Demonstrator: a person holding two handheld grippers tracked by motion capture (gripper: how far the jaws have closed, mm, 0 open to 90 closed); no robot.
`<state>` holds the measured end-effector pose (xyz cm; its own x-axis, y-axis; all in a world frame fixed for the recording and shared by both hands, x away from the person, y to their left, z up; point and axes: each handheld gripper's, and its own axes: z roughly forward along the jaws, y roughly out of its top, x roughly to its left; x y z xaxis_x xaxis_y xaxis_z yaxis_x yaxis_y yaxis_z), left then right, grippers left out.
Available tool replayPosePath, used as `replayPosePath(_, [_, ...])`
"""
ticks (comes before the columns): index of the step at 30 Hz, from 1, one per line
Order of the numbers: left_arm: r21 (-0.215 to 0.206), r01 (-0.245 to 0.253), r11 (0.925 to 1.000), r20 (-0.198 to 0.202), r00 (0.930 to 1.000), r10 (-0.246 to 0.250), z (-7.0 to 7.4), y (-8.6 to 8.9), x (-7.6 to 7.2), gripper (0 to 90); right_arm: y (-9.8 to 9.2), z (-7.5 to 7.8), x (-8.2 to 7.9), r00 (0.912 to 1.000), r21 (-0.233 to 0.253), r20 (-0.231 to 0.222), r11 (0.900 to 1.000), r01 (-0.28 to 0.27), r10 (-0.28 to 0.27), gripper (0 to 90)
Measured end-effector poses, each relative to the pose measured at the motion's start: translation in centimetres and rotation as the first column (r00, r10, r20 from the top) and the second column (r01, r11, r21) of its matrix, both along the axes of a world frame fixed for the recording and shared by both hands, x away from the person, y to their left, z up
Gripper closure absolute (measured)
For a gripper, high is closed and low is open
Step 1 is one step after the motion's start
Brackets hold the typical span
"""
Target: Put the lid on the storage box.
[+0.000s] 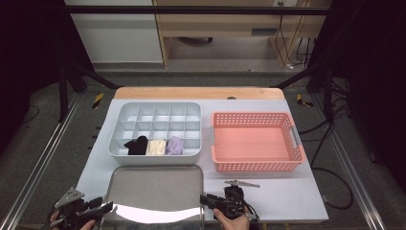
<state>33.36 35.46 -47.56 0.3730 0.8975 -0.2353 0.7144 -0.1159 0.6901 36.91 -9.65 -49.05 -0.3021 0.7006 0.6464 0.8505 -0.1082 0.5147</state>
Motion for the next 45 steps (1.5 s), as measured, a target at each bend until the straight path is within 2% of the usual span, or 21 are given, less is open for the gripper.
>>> replayPosePath(12, [-0.001, -0.004, 1.0, -0.002, 1.0, 0.004, 0.0, 0.0, 0.0, 45.2, -0.3, 1.3, -0.3, 0.9972, 0.06, 0.07, 0.998, 0.024, -0.028, 63.2])
replayPosePath(16, [-0.001, -0.004, 1.0, -0.003, 1.0, 0.004, 0.0, 0.1, 0.0, 45.3, -0.2, 1.6, -0.2, 0.9946, 0.092, 0.093, 0.995, 0.038, -0.046, 64.5])
replayPosePath(17, [-0.001, -0.002, 1.0, -0.003, 1.0, 0.002, 0.0, 0.1, 0.0, 45.6, -0.1, 1.7, -0.2, 0.9943, 0.098, 0.099, 0.995, 0.031, -0.04, 66.3])
replayPosePath(18, [-0.001, -0.003, 1.0, -0.003, 1.0, 0.003, 0.0, 0.1, 0.0, 45.6, 0.1, 1.7, -0.1, 0.9955, 0.126, 0.092, 0.992, 0.014, -0.026, 66.4])
replayPosePath(19, [-0.002, -0.004, 1.0, -0.003, 1.0, 0.004, 0.0, 0.1, 0.0, 45.6, 0.6, 1.8, -0.2, 0.9953, 0.121, 0.095, 0.993, 0.009, -0.021, 64.9])
replayPosePath(21, [-0.004, -0.006, 1.0, -0.004, 1.0, 0.006, 0.0, 0.1, 0.0, 45.6, 1.0, 2.0, -0.2, 0.9923, 0.081, 0.122, 0.997, 0.009, -0.019, 64.4])
replayPosePath(23, [-0.006, -0.005, 1.0, -0.005, 1.0, 0.005, 0.0, 0.1, 0.0, 45.8, 1.0, 2.0, -0.2, 0.9928, 0.083, 0.119, 0.997, 0.007, -0.017, 62.8])
replayPosePath(26, [-0.005, -0.008, 1.0, -0.005, 1.0, 0.008, 0.0, 0.1, 0.0, 45.8, 1.3, 1.8, -0.3, 0.9929, 0.047, 0.119, 0.999, 0.001, -0.006, 58.8])
replayPosePath(28, [-0.01, -0.008, 0.9999, -0.006, 1.0, 0.008, 0.0, 0.1, 0.0, 45.8, 1.4, 1.6, -0.2, 0.9932, 0.027, 0.117, 1.0, -0.003, 0.0, 60.5])
replayPosePath(29, [-0.011, -0.009, 0.9999, -0.006, 0.9999, 0.009, 0.0, 0.2, 0.0, 45.9, 1.4, 1.5, -0.2, 0.992, 0.008, 0.126, 1.0, -0.007, 0.006, 64.4])
replayPosePath(33, [-0.039, -0.014, 0.9991, -0.01, 0.9999, 0.014, 0.0, 0.5, 0.1, 45.8, 1.4, 1.5, -0.2, 0.9882, -0.038, 0.152, 0.999, -0.018, 0.023, 65.7])
replayPosePath(36, [-0.059, -0.023, 0.998, -0.012, 0.9997, 0.022, -0.1, 0.6, 0.2, 44.9, 1.4, 1.6, -0.1, 0.9873, -0.035, 0.158, 0.999, -0.016, 0.021, 67.5])
replayPosePath(39, [-0.061, -0.036, 0.9975, -0.007, 0.9993, 0.036, 0.0, 0.7, 0.2, 42.3, 1.4, 1.7, -0.2, 0.9852, -0.039, 0.17, 0.999, -0.02, 0.027, 69.2])
replayPosePath(41, [-0.067, -0.043, 0.9968, -0.003, 0.9991, 0.043, 0.0, 0.9, 0.2, 36.4, 1.4, 1.8, -0.2, 0.9821, -0.054, 0.185, 0.998, -0.028, 0.037, 70.0])
replayPosePath(45, [-0.078, -0.043, 0.996, -0.01, 0.999, 0.042, -0.1, 1.0, 0.4, 36.4, 1.4, 1.8, -0.1, 0.9804, -0.06, 0.192, 0.998, -0.032, 0.043, 70.0])
